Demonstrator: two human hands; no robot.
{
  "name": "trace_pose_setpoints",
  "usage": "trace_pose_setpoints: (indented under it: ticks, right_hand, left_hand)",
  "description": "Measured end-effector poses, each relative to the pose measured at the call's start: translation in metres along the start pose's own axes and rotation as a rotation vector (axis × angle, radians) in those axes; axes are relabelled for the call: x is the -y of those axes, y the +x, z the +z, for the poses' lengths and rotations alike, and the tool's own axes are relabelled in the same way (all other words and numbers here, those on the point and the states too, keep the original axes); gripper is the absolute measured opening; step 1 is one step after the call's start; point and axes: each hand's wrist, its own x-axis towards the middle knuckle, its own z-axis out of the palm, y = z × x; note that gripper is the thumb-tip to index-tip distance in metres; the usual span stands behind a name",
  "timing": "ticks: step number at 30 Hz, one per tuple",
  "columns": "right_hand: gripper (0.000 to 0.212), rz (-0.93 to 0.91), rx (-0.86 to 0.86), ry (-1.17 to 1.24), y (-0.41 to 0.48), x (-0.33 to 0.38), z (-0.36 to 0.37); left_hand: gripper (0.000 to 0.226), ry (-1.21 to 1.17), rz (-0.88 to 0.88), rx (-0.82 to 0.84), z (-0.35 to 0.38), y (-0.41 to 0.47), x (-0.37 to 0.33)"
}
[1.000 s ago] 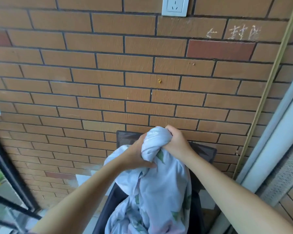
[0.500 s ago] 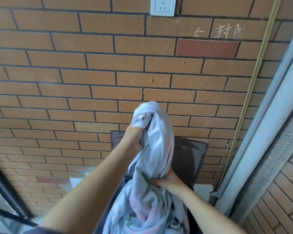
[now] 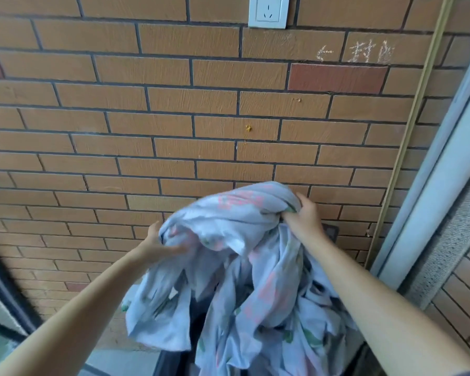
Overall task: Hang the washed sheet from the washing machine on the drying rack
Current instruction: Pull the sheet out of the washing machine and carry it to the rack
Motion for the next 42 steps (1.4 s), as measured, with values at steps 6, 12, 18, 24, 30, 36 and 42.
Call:
trace_pose_setpoints:
  ticks: [6, 12, 18, 24, 30, 36, 42]
  right_hand:
    - [0.017, -0.248, 0.161, -0.161, 0.014, 0.052, 0.028]
    - [0.013, -0.261, 0.160, -0.002, 0.009, 0.078, 0.042]
    - [0.061, 0.008, 0.465, -0.048, -0.010, 0.036, -0.005]
    - [0.104, 0.203, 0.786, -0.265, -0.044, -0.025, -0.020]
    - [0.023, 0.214, 0.533, -0.801, -0.024, -0.060, -0.018]
    - [0.042, 0.099, 0.730, -0.437, -0.015, 0.015, -0.019]
    - [0.029, -0.048, 0.615, -0.472, -0.020, 0.045, -0.016]
  left_hand:
    - [0.149, 0.339, 0.501, 0.275, 0.035, -0.017, -0.063]
    - [0.060, -0.119, 0.404, 0.083, 0.091, -0.027, -0.068]
    - [0.020, -0.368, 0.396, -0.102, 0.080, -0.029, -0.086]
    - [0.024, -0.374, 0.422, -0.107, 0.073, -0.022, -0.122]
    - [0.025, -0.209, 0.498, -0.140, 0.043, -0.029, -0.180]
    - [0.024, -0.263, 0.555, -0.257, 0.027, -0.068, -0.209]
    - [0.026, -0.285, 0.641, -0.490, 0.024, -0.133, -0.251]
